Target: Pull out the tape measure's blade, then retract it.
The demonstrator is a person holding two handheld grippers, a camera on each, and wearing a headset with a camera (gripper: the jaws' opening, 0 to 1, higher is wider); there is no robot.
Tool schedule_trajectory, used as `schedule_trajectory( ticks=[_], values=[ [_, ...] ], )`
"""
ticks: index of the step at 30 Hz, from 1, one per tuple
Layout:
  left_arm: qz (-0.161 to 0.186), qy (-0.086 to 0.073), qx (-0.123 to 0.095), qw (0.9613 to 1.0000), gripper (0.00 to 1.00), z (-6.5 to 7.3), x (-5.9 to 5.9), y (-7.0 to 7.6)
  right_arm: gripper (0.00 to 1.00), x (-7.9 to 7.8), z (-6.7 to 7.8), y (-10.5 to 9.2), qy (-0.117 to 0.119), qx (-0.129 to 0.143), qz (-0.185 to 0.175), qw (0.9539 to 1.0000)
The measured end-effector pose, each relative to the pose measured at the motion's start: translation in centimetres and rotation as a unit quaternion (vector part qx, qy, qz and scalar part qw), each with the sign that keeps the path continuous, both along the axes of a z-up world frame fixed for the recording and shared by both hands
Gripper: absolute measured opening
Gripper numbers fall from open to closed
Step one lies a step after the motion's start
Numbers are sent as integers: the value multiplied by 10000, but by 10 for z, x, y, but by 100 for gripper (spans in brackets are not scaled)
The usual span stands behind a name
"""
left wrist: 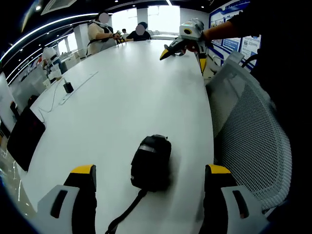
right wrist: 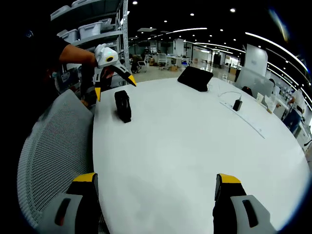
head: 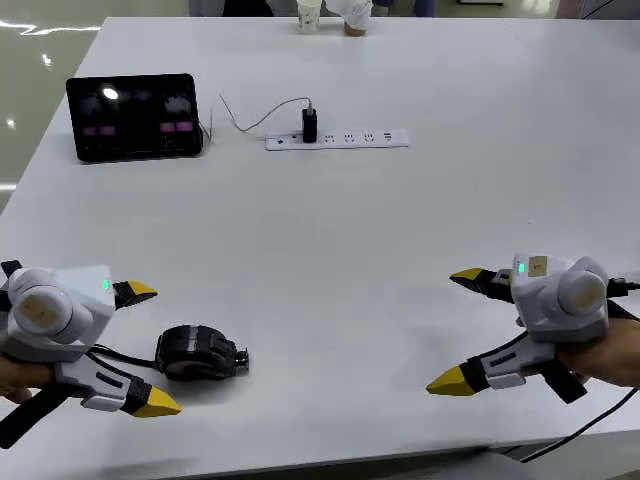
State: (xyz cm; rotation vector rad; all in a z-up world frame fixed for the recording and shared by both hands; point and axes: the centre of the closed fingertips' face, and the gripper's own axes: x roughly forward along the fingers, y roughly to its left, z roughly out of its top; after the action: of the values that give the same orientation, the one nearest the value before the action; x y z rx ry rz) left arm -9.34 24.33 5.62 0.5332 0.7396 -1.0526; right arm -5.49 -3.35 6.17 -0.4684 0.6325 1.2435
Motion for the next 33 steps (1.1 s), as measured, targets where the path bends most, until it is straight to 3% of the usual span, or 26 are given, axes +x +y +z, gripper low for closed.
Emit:
schedule_trajectory(
  ticks=[7,12,16,21,29,33],
  values=[
    [-432,-27,247,9988,83,-4,2,-7,99,1,0,16,-41,-18,210,9998],
    [-527,-5,357,9980,82,-5,5,-10,99,1,-2,28,-63,-22,331,9994],
    [-625,-17,547,9965,75,-9,6,-10,99,-2,-5,38,-182,-95,555,9983],
    [-707,21,552,9960,72,-11,7,-16,99,-3,-4,54,-209,-73,681,9974],
    [-899,13,784,9929,60,-22,9,-17,99,-5,-5,78,-81,135,735,9972],
    [-952,75,779,9924,57,-22,7,-18,99,-6,-4,89,-45,226,732,9971]
  ],
)
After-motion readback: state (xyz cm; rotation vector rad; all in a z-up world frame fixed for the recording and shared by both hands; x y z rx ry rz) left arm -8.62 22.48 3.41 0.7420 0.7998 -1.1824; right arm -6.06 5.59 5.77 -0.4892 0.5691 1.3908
